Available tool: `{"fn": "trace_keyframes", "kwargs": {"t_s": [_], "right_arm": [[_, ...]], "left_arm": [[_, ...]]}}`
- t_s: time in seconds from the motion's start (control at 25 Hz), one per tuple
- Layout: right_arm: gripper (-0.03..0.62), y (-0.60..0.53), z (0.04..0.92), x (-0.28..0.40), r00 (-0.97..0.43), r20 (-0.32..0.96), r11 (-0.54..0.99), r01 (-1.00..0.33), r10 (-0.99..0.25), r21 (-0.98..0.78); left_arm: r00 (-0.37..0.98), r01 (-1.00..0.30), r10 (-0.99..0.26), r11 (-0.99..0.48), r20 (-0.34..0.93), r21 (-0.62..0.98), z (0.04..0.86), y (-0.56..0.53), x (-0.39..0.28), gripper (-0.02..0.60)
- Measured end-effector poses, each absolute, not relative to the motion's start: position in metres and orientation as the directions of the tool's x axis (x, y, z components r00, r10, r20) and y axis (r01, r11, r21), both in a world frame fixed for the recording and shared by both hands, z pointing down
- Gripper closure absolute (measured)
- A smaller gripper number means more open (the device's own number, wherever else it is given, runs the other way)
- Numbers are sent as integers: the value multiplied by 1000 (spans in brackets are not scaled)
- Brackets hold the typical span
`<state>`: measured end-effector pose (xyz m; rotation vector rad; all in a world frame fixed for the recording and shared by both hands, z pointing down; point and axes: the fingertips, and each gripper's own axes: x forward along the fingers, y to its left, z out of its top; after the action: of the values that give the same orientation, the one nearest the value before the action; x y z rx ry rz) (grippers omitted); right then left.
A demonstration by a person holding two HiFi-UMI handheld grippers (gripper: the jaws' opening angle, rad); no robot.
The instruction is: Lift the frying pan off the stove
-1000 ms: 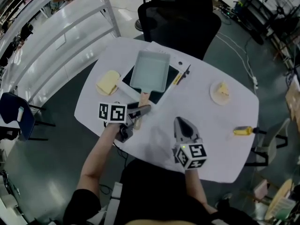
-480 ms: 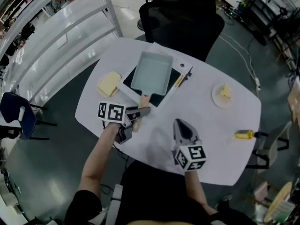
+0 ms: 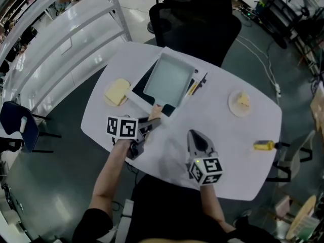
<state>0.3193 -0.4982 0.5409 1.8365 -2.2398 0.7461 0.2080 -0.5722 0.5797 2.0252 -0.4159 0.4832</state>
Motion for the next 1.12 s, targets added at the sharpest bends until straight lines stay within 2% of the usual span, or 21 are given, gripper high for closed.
{"fn": "trace_keyframes", "kwargs": {"t_s": [0.48, 1.12], "right_arm": [[588, -492, 540, 326, -222, 419, 110, -955, -881, -276], [588, -477, 517, 315, -211, 383, 120, -961, -899, -248]], "left_arm": [[891, -438, -88, -426, 445, 792, 572, -556, 227, 482], [920, -389, -208, -396, 331, 832, 532, -534, 212, 482]]}}
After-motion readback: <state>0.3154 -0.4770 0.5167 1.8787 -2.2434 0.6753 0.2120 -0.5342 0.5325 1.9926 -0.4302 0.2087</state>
